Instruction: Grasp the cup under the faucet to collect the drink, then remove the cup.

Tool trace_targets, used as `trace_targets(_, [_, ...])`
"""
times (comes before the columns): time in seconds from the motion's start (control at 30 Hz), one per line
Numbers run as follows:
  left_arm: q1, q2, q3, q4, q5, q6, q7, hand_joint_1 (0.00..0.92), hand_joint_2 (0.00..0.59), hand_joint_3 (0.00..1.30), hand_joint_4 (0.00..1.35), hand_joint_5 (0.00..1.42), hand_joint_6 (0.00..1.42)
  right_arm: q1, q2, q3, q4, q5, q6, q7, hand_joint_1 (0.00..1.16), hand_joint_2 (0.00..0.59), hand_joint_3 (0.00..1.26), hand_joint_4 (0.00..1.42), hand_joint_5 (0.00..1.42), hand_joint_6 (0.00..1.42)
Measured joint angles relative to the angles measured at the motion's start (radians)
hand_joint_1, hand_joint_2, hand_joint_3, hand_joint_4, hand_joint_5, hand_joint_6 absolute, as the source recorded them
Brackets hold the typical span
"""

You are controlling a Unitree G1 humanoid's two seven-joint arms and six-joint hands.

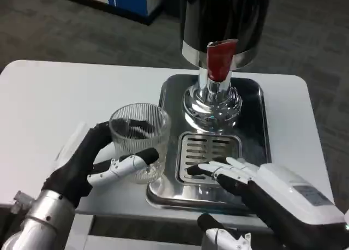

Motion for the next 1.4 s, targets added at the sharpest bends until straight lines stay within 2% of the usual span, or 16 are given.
trace_targets(0.23, [-0.065,0.013,-0.062,0.081,0.017,-0.008,-0.007,0.338,0.21,0.61,0.54,0.61,0.44,0.009,0.0,-0.01,-0.013,0.006,0.0,0.0,0.41,0.447,0.18,0.13,0.05,0.02])
trace_targets(0.43, [-0.108,0.028,-0.079,0.105,0.042,-0.01,-0.005,0.311,0.211,0.59,0.52,0.6,0.44,0.018,0.0,-0.013,-0.016,0.017,0.0,0.0,0.39,0.455,0.18,0.14,0.06,0.03])
trace_targets(0.63, [-0.146,0.056,-0.117,0.097,0.122,0.011,0.032,0.242,0.185,0.58,0.48,0.54,0.43,0.025,0.0,-0.015,-0.018,0.019,0.0,0.0,0.39,0.455,0.18,0.14,0.06,0.03])
trace_targets(0.87, [-0.132,0.094,-0.15,-0.014,0.149,0.094,-0.002,0.143,0.162,0.59,0.46,0.48,0.42,0.036,0.0,-0.02,-0.022,0.022,0.0,0.0,0.39,0.455,0.18,0.14,0.06,0.03])
trace_targets(1.03, [-0.053,0.102,-0.154,-0.174,0.143,0.186,-0.04,0.076,0.151,0.59,0.42,0.43,0.4,0.041,0.001,-0.023,-0.024,0.025,0.0,-0.001,0.39,0.455,0.19,0.14,0.06,0.03])
trace_targets(1.3, [0.061,0.102,-0.187,-0.413,0.164,0.341,-0.046,0.047,0.146,0.62,0.39,0.4,0.39,0.041,0.001,-0.025,-0.027,0.034,0.001,-0.002,0.38,0.455,0.19,0.14,0.06,0.03])
trace_targets(1.4, [0.08,0.102,-0.189,-0.451,0.166,0.365,-0.045,0.044,0.152,0.63,0.39,0.41,0.39,0.041,0.002,-0.026,-0.027,0.037,0.003,-0.002,0.38,0.455,0.19,0.14,0.06,0.03])
